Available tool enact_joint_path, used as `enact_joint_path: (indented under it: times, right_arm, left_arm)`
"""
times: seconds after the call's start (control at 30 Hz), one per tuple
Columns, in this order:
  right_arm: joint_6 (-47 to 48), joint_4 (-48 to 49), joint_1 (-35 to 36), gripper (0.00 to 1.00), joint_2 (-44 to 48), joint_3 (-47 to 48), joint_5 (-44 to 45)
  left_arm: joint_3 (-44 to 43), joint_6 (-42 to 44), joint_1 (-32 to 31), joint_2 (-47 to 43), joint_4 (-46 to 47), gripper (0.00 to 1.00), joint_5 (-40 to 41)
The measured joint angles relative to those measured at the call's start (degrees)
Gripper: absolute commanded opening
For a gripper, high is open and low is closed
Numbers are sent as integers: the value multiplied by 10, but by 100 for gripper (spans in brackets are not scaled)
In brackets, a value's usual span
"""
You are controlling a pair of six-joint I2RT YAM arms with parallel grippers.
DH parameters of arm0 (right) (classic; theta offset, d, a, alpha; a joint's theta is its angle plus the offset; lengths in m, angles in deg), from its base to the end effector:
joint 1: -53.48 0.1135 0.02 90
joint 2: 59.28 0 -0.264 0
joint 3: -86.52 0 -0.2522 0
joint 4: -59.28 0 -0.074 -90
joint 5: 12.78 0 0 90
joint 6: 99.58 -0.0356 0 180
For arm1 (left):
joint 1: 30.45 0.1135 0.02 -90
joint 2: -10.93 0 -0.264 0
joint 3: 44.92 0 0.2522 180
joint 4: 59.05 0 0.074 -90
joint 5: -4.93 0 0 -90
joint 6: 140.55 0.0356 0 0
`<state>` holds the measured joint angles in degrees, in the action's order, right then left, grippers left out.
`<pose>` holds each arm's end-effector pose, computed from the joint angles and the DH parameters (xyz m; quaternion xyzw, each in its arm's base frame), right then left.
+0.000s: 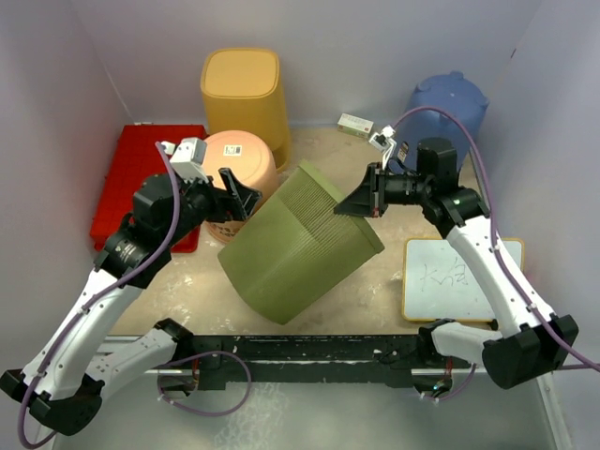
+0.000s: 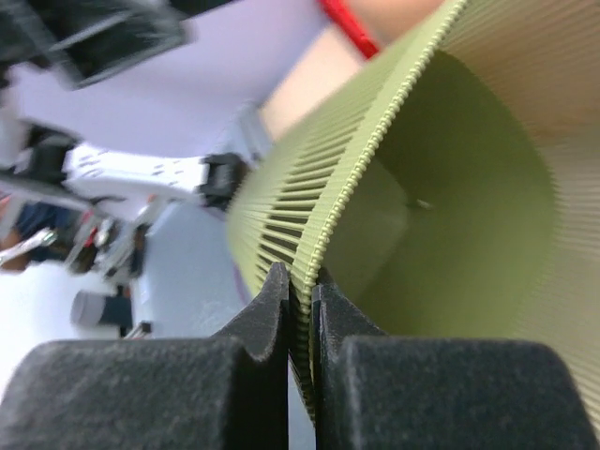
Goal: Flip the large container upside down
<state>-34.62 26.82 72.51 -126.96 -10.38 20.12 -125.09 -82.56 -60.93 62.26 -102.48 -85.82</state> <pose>0.2286 0.1105 0.3974 -0.2467 0.7202 0.5521 0.3399 0.1566 -0.0927 0.4137 -0.0066 0.7911 -0.3217 0.5202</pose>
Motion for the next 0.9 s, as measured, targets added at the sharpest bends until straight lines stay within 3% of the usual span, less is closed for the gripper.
enact_joint_path:
  times: [0.17, 0.2, 0.47, 0.7, 0.9]
  right_arm:
    - [82, -100, -9, 48, -35, 17, 136]
    - [91, -115, -9, 51, -39, 14, 162]
    - [124, -181, -7, 58, -41, 4, 324]
    - [127, -182, -5, 64, -38, 4, 336]
    - [129, -169, 18, 68, -43, 27, 336]
  left_arm:
    - [17, -5, 0, -16, 4, 85, 0]
    - [21, -6, 0, -17, 5, 85, -1]
    - [26, -18, 0, -5, 11, 85, -10]
    - [14, -19, 0, -14, -62, 85, -24]
    - [12, -55, 0, -92, -138, 85, 3]
